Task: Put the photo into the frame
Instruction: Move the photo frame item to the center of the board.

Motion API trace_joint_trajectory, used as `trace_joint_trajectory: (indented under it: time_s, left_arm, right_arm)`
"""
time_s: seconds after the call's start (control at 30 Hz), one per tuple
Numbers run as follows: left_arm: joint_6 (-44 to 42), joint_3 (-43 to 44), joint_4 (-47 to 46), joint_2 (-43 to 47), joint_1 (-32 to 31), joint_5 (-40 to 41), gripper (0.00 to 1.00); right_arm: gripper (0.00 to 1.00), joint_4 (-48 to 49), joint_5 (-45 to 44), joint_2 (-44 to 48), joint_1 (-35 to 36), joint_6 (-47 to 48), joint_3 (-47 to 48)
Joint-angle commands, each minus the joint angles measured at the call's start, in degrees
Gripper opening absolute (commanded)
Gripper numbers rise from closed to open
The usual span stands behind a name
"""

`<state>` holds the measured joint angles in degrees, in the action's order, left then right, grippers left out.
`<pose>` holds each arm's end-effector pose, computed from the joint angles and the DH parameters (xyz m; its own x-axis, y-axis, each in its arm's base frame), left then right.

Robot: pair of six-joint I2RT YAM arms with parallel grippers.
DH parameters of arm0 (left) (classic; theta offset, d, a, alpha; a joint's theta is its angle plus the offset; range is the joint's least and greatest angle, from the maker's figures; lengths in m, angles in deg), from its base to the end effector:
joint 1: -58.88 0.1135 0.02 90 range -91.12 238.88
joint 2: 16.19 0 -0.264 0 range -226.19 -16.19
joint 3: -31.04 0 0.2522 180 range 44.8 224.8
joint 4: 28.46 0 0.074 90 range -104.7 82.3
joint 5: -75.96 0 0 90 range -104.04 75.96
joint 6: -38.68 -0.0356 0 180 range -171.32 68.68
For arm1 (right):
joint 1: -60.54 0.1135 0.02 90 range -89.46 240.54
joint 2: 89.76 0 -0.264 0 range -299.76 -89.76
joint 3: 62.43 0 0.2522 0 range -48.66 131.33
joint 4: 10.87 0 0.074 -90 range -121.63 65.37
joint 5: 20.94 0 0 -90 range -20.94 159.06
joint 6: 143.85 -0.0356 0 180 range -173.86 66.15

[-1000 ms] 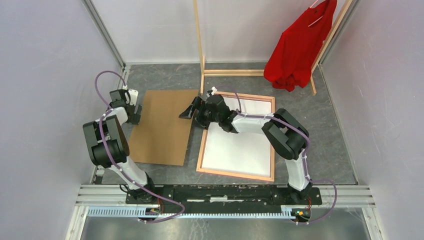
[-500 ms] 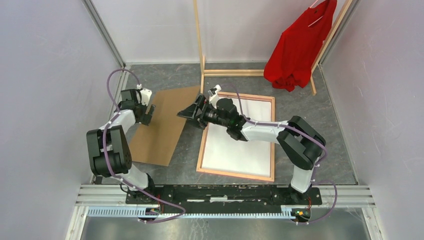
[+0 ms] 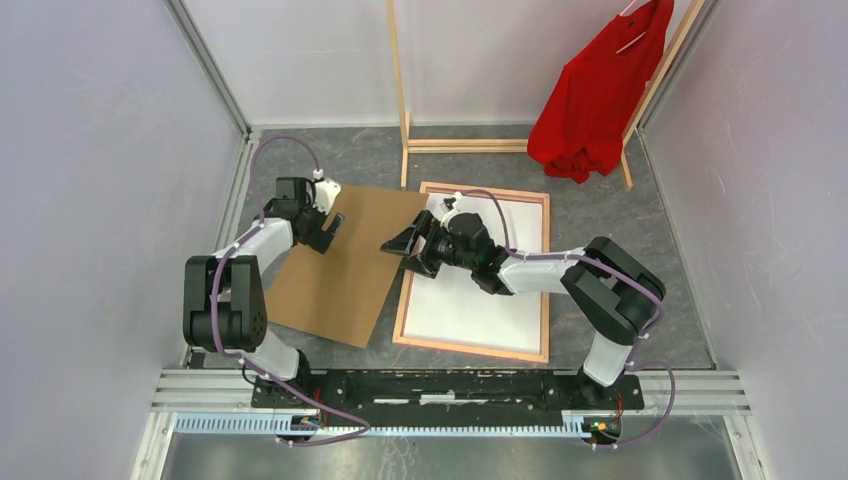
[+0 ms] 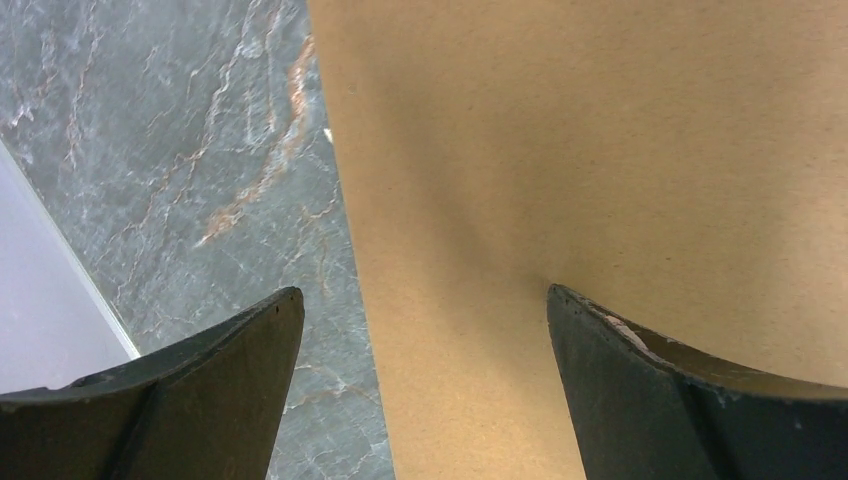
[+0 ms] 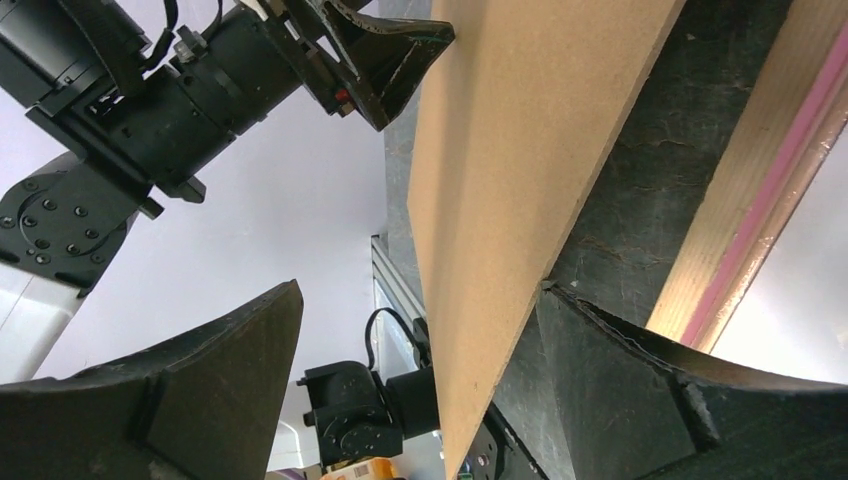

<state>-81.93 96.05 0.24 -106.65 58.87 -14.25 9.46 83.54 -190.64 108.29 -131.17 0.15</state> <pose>0.3140 -0.0002 0.1803 -0.6964 0.5093 -0.5056 0.4147 0.8606 0.2957 0.2428 0.2806 0.1830 -0.9008 0.4132 -0.1335 0.0100 0.3271 0.9450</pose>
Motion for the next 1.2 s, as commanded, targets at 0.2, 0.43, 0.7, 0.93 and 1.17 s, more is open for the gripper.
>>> trace_joint_trajectory:
  time_s: [0.2,0.43,0.7,0.93,1.17]
  left_arm:
    - [5.3,-3.7,13.1,-2.6,-6.1,-8.8,0.99]
    - [5.4,-3.3,13.3,-2.9,-6.9,-8.8,0.99]
    - [5.1,-3.3,13.4,-3.1,-6.9,-9.1,0.99]
    - [4.7,-3.7,13.4,-3.8,-7.0,-9.4,0.99]
    - [4.4,-2.6,14.0,-2.4,-7.0,-7.6,0.99]
  right_arm:
    - [0.89,5.8,-5.1,5.9,-0.4,-2.7,-2.6]
    - [0.81,4.3,-6.1,5.6,-0.6,-3.0,-2.9]
    - [0.7,0.9,-8.0,5.8,-0.5,-2.4,-2.6]
    - [0.51,5.6,-6.8,3.7,-0.4,-4.1,-2.0]
    - [0.61,-8.6,-11.5,8.1,-0.3,2.5,0.8]
